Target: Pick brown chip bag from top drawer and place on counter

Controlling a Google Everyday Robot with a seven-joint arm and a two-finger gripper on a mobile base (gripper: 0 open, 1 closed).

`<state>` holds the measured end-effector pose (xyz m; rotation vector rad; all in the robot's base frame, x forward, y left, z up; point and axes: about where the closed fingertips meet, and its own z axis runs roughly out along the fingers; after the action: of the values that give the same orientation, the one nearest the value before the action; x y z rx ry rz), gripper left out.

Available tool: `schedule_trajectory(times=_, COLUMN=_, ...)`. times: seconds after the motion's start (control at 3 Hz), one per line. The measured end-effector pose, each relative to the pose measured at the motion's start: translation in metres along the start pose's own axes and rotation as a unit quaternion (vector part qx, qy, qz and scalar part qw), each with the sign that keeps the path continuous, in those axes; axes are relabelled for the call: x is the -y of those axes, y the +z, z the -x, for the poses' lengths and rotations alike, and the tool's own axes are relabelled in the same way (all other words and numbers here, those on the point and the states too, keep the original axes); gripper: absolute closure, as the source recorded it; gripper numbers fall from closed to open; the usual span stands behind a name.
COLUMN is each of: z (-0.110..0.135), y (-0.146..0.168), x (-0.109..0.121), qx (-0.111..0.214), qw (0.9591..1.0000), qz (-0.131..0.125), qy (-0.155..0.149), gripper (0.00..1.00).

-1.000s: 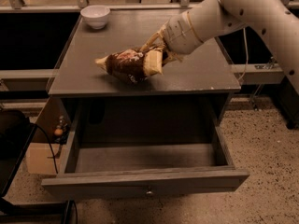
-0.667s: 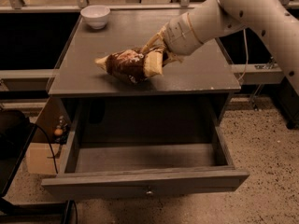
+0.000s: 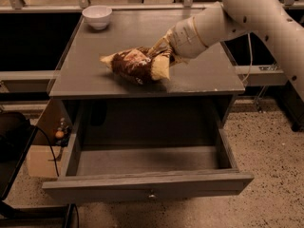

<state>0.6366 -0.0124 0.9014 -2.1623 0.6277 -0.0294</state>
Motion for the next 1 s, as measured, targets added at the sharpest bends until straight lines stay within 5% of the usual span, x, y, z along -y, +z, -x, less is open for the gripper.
schedule_trajectory(times=1.0, z=-0.032, y=0.003, x=-0.003, qx=-0.037, qw=0.9983, qz=-0.015, qy=-0.042, gripper=1.0)
